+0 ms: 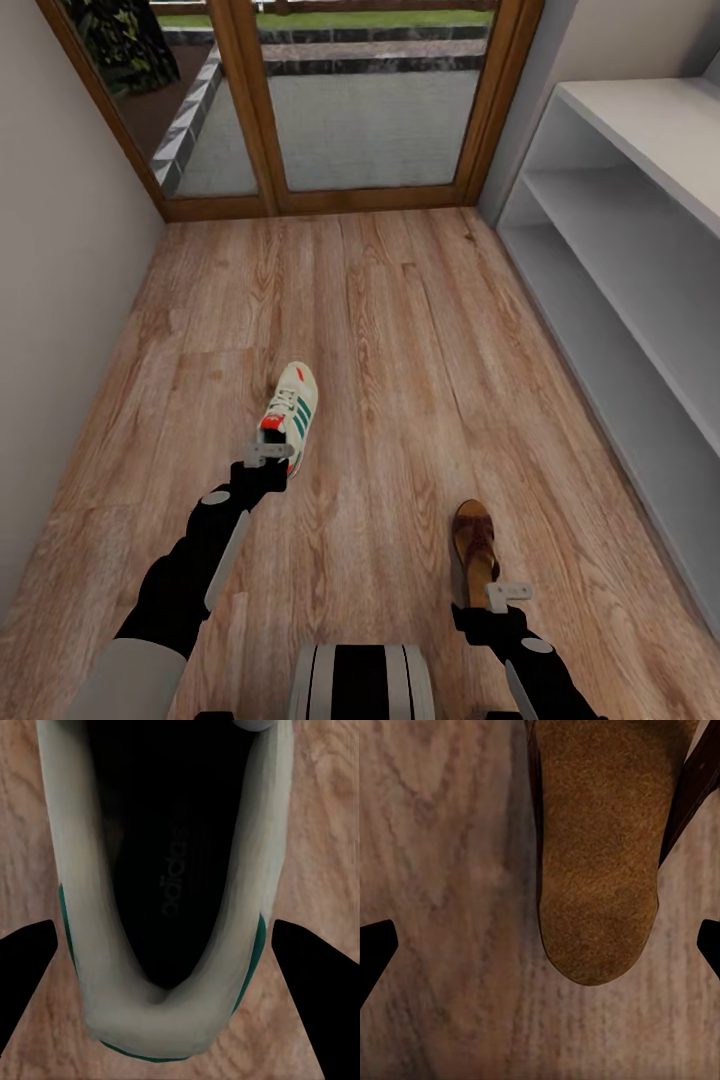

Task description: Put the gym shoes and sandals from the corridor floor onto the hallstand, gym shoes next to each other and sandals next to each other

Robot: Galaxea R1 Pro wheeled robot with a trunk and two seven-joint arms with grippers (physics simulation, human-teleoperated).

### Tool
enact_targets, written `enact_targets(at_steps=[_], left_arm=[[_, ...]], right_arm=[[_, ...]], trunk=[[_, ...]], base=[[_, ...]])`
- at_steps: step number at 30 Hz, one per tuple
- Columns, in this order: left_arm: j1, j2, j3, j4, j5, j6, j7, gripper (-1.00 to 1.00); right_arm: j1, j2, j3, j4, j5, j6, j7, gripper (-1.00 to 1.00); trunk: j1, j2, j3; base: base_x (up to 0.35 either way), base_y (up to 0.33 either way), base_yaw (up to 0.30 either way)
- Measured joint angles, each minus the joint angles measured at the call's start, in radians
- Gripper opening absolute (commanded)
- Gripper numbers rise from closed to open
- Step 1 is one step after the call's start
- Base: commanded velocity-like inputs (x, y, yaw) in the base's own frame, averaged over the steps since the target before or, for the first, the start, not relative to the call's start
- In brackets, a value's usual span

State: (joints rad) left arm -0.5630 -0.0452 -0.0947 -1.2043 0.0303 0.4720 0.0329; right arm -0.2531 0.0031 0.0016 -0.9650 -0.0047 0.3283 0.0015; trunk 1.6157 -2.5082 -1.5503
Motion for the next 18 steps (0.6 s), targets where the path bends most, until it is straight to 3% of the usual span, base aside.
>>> enact_targets(at_steps=[4,9,18], left_arm=[[0.000,0.000,-0.006,-0.055,-0.001,0.000,0.001,-1.00],[0.000,0.000,-0.008,-0.193,-0.001,0.000,0.001,-1.00],[0.000,0.001,-0.008,-0.238,-0.001,0.000,0.001,-1.00]], right_arm=[[0.000,0.000,0.000,-0.001,0.000,0.000,0.000,1.00],[0.000,0.000,0.000,-0.001,0.000,0.000,0.000,1.00],[0.000,-0.001,-0.002,-0.004,-0.001,0.000,0.000,1.00]], trunk=[[0.000,0.000,0.000],[0.000,0.000,0.000],[0.003,-0.002,-0.032]], base=[[0.000,0.000,0.002],[0.000,0.000,0.000],[0.000,0.000,0.000]])
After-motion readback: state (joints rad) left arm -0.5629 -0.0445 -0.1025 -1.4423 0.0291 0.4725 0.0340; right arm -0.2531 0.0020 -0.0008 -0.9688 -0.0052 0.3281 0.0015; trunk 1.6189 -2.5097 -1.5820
